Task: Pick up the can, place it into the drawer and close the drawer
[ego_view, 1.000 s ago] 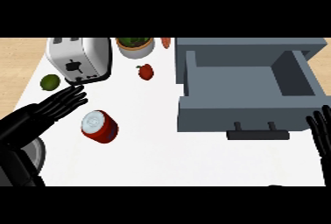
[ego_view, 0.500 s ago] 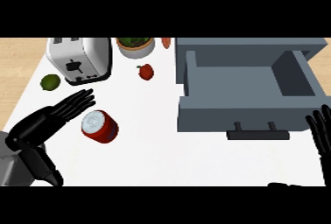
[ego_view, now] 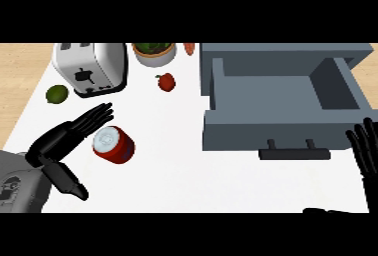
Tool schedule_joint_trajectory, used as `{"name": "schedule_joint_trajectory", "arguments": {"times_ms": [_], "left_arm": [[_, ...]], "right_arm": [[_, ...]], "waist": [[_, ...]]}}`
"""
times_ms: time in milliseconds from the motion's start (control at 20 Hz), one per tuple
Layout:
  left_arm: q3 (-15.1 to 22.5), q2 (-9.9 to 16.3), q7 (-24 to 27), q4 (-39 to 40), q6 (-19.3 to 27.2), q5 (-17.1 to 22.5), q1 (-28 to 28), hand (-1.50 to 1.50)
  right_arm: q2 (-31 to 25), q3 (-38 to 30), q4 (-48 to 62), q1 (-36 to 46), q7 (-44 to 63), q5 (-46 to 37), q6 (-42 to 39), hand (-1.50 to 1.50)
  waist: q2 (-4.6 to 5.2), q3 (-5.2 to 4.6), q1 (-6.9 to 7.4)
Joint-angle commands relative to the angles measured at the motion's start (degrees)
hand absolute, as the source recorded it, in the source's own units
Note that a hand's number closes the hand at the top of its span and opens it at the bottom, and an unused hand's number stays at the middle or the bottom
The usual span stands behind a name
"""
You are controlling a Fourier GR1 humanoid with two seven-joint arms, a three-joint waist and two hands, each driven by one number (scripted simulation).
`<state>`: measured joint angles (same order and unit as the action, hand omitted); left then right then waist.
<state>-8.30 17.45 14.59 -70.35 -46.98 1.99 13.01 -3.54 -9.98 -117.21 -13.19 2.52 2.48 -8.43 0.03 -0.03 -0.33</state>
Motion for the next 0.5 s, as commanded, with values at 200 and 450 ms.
{"name": "schedule_joint_trajectory", "arguments": {"times_ms": [200, 450], "left_arm": [[-0.3, 4.3, 13.2, 13.5, -1.5, -6.5, 4.8, -1.50], [1.8, 3.4, 18.5, 19.3, 2.1, -9.5, 5.8, -1.50]], "right_arm": [[-0.9, -1.7, -3.8, 0.1, 3.9, 2.4, -1.2, -1.50], [0.8, -0.5, 1.5, 1.8, -0.4, -1.7, 0.1, -1.50]], "waist": [[0.02, 0.00, -0.19], [0.06, 0.01, -0.01]]}}
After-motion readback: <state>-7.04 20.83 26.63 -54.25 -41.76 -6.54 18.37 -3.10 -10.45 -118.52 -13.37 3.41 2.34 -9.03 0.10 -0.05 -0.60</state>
